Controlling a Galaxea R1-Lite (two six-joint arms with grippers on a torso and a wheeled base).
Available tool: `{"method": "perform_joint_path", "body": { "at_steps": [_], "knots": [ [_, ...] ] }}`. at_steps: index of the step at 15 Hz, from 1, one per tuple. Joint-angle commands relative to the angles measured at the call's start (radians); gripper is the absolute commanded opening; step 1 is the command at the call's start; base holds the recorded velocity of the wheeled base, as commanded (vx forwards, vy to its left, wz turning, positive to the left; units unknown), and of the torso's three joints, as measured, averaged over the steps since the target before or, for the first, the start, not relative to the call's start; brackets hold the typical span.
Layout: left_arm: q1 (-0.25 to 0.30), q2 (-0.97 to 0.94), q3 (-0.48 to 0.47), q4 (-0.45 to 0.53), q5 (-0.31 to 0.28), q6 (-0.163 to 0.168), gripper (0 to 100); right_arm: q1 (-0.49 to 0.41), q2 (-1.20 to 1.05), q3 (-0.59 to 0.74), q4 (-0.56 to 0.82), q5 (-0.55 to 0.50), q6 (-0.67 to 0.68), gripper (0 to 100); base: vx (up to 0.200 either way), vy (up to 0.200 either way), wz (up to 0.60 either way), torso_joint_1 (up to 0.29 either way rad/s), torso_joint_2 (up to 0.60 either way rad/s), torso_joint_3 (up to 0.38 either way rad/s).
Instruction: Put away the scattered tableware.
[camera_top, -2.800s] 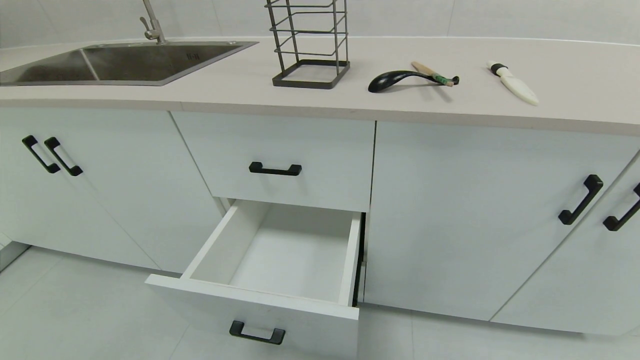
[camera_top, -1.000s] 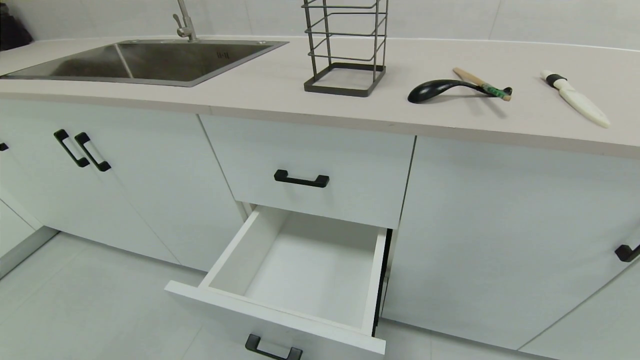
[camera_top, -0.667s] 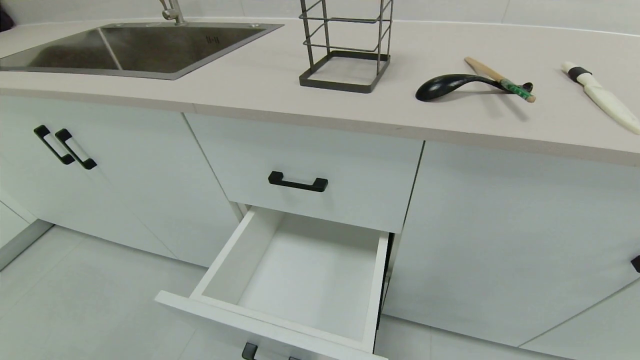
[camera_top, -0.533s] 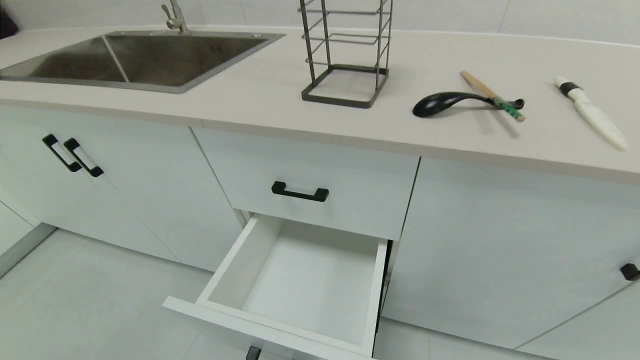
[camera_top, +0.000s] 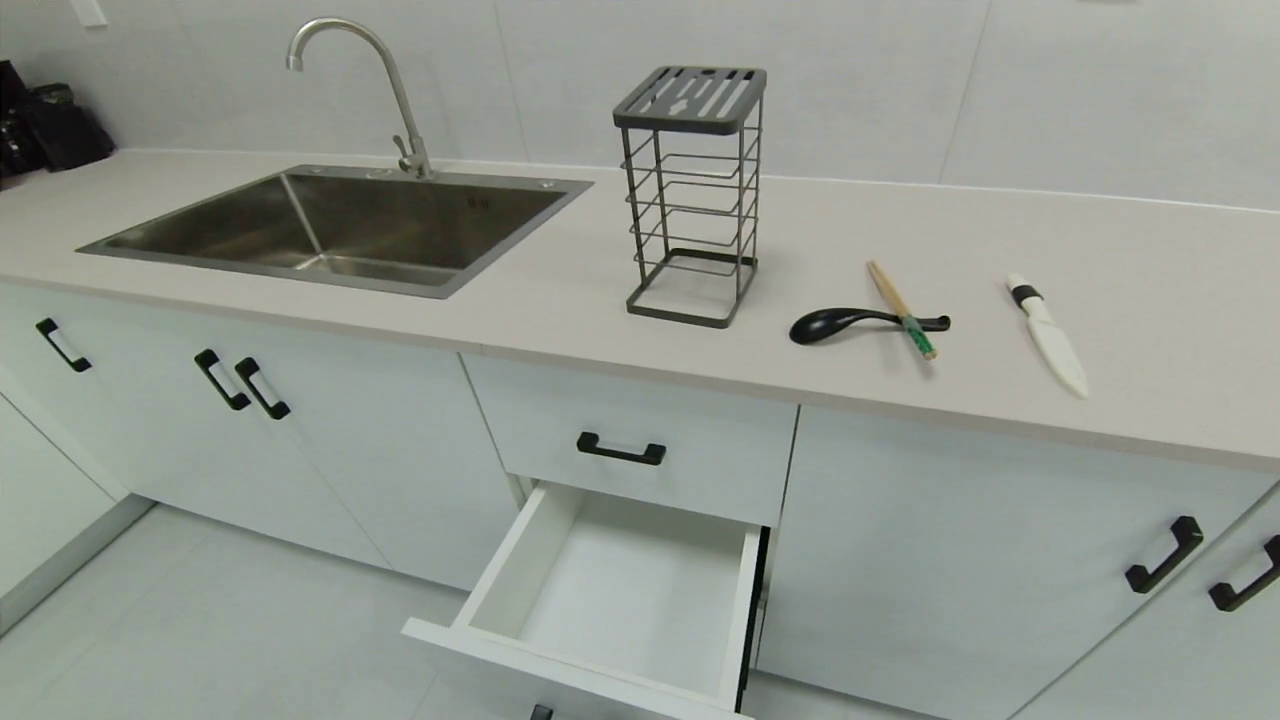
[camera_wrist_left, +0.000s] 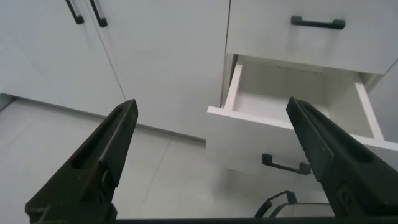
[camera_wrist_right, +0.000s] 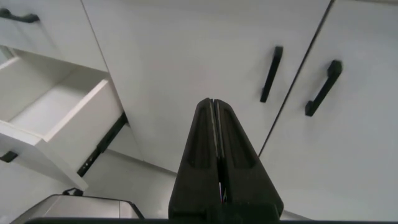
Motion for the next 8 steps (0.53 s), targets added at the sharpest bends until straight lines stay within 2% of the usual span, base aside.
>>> {"method": "perform_joint_path", "body": {
  "at_steps": [1,4,8],
  "knots": [
    [0.000,0.001,0.000,0.000,0.001,0.000,100,0.000,0.000,0.000,-0.001,0.000,-0.001,0,0.000,0.000,0.00,0.168,-0.49,-0.207],
    [0.000,0.001,0.000,0.000,0.001,-0.002,100,0.000,0.000,0.000,-0.001,0.000,-0.001,0,0.000,0.000,0.00,0.375,-0.49,-0.235],
    [0.000,0.001,0.000,0.000,0.001,0.001,100,0.000,0.000,0.000,-0.001,0.000,-0.002,0,0.000,0.000,0.00,0.292,-0.51,-0.244]
  ]
}}
